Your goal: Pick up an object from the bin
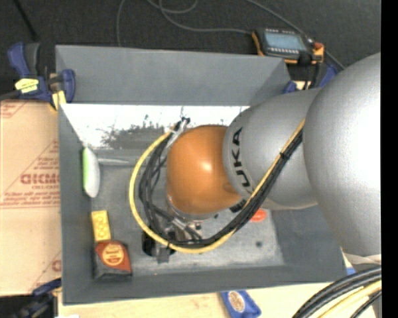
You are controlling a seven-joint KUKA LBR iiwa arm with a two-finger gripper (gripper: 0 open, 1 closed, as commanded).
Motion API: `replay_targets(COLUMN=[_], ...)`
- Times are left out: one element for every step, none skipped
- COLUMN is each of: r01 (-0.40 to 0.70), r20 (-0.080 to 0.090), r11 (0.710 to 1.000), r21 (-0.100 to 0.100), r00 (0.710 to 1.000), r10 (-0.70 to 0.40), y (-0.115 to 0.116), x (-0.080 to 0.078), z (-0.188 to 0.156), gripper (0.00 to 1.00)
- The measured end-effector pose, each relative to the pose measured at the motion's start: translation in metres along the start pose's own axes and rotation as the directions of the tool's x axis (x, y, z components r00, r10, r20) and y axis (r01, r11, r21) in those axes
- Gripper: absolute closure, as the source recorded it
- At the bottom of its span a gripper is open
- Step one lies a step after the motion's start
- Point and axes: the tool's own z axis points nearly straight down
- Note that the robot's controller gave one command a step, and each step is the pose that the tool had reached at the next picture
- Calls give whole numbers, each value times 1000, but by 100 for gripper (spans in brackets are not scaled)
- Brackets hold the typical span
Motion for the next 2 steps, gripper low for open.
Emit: replay_targets(r01=[-40,-39], r20=[5,5], r11=[999,999], r21=[-3,2], r00=[999,999], r10=[40,39], y=[-42,-25], x=[-5,-24], z=[-55,-111], gripper=[100,100])
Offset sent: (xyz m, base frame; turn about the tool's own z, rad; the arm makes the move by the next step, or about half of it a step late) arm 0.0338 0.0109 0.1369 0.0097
